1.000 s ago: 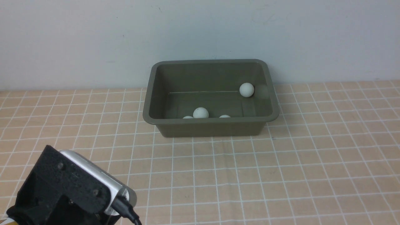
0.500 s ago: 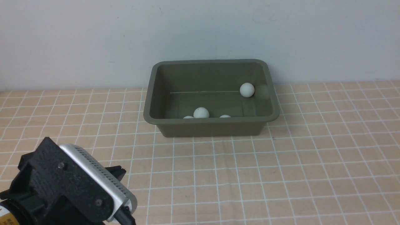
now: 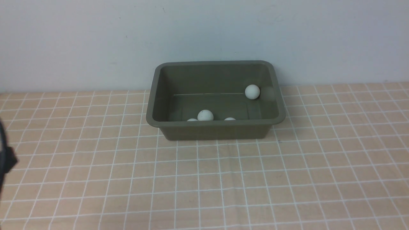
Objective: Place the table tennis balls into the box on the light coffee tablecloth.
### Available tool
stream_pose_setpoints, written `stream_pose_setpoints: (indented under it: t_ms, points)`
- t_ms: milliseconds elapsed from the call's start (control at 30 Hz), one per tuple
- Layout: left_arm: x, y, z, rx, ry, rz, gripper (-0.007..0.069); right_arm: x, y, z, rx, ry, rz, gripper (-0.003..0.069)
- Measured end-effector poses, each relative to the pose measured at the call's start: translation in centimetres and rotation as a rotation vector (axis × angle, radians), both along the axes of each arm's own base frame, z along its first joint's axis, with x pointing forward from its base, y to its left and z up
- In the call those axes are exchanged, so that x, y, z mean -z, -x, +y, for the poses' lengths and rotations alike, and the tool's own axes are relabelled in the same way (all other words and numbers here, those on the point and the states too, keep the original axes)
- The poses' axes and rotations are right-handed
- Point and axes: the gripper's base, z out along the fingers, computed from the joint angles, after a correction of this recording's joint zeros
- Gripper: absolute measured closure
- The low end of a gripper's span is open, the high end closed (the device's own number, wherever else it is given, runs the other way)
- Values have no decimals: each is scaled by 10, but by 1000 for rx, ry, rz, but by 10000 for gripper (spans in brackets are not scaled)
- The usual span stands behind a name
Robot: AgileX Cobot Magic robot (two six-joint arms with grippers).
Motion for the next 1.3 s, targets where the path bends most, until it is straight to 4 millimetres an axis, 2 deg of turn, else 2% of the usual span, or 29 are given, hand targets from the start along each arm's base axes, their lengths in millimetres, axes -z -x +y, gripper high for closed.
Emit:
stream_pose_setpoints:
  t_ms: [133,167,267,333,467,767,967,1167,1300]
  points:
    - [5,31,16,-123,-27,-107,693,0,0,0,0,0,0,677]
    - [6,31,16,-127,-28,-102,693,0,0,0,0,0,0,677]
    - [27,49,21,-191,-44,-140,693,0,0,0,0,0,0,677]
    - [42,57,22,-213,-38,-150,693,0,0,0,0,0,0,677]
    - [59,65,23,-225,-29,-175,693,0,0,0,0,0,0,677]
    - [78,71,22,-226,-40,-198,693,0,1,0,1,-1,0,677]
    - [73,69,18,-172,-34,-261,693,1,1,0,1,0,1,677]
    - [59,68,4,-15,-59,-418,693,1,1,0,1,0,2,677]
    - [67,65,-2,52,-50,-443,693,1,1,0,1,0,2,677]
